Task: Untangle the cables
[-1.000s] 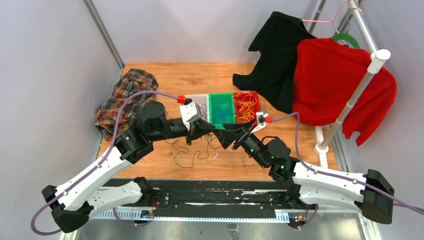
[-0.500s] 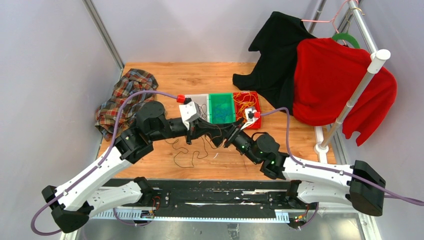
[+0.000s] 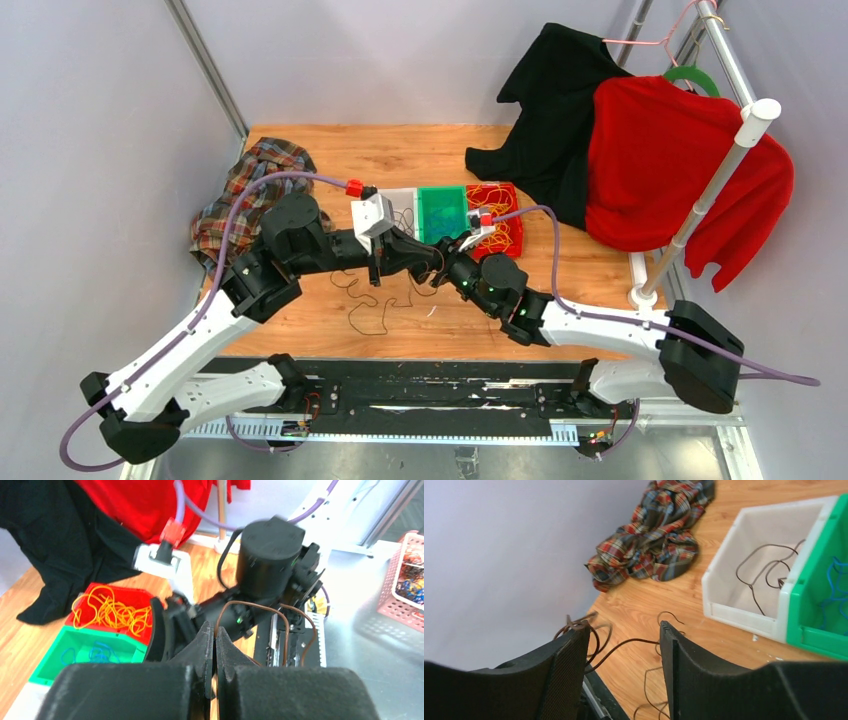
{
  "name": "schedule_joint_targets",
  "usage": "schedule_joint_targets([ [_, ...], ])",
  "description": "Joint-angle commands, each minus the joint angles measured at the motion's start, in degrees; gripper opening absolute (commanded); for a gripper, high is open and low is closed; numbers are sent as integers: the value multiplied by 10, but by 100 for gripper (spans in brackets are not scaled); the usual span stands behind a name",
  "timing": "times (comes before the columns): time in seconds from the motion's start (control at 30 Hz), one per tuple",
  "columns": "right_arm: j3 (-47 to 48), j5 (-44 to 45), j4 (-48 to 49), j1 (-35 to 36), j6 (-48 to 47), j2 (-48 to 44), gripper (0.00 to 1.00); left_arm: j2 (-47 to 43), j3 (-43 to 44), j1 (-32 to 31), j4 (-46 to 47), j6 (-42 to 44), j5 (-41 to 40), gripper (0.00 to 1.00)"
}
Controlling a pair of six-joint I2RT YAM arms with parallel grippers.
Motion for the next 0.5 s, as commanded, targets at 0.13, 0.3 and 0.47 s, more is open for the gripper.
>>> schedule_joint_targets([
  [0.13,-8,26,-18,-10,-15,40,53,7,99,-1,-31,7,45,1],
  [0.3,-52,38,-15,-10,-22,52,52,19,191,-1,-72,56,33,0],
  [0.47,-98,36,-7,-11,-31,65,51,42,298,-1,-106,87,6,0],
])
